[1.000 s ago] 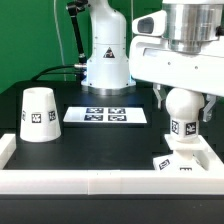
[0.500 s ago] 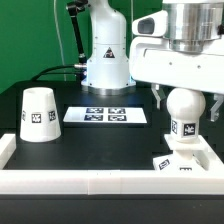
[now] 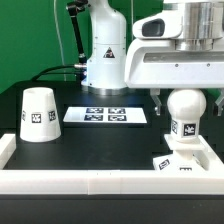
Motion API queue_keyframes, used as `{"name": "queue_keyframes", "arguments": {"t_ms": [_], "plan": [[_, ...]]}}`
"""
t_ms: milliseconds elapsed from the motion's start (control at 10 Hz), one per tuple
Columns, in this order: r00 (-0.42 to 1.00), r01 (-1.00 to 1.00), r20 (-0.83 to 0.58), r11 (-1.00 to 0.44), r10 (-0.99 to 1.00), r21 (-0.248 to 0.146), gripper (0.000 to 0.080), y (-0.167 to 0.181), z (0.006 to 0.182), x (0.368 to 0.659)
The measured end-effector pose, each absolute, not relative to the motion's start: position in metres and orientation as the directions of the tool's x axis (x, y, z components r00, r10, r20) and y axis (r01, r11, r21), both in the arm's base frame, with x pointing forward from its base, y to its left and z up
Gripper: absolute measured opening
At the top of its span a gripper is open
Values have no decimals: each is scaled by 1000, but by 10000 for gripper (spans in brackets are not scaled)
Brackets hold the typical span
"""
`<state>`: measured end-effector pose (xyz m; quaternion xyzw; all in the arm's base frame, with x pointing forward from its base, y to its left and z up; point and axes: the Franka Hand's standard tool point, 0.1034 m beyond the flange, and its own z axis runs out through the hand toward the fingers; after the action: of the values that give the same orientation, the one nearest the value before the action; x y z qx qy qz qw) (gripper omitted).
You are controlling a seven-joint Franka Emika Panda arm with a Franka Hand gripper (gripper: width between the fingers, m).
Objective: Assemble lamp
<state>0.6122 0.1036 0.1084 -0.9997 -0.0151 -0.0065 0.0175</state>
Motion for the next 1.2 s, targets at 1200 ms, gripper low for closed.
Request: {"name": "queue_keyframes", "arguments": {"t_ms": [1200], "plan": [[449,894,18,-449,894,-1,699,99,110,613]]}}
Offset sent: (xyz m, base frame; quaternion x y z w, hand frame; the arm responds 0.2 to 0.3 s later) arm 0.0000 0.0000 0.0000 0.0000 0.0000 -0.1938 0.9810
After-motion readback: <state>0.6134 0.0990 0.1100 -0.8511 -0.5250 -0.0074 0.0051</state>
